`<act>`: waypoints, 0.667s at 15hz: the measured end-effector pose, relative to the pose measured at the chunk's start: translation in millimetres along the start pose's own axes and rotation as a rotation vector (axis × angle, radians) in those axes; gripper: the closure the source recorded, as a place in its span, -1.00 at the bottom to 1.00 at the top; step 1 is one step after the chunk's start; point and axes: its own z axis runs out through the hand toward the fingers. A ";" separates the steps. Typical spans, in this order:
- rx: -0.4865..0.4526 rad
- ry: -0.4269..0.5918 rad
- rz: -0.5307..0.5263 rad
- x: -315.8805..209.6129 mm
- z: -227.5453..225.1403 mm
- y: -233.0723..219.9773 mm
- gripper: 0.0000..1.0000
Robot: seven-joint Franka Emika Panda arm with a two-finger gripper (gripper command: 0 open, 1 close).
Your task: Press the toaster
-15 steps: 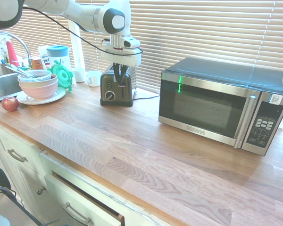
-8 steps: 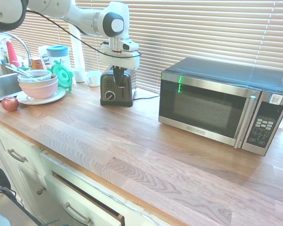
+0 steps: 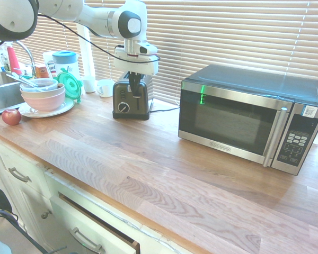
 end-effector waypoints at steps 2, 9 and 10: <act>-0.004 -0.001 0.005 5.2 1.1 1.1 1.00; -0.021 -0.015 0.004 15.2 19.8 4.7 1.00; -0.022 -0.020 0.003 14.7 23.6 4.8 1.00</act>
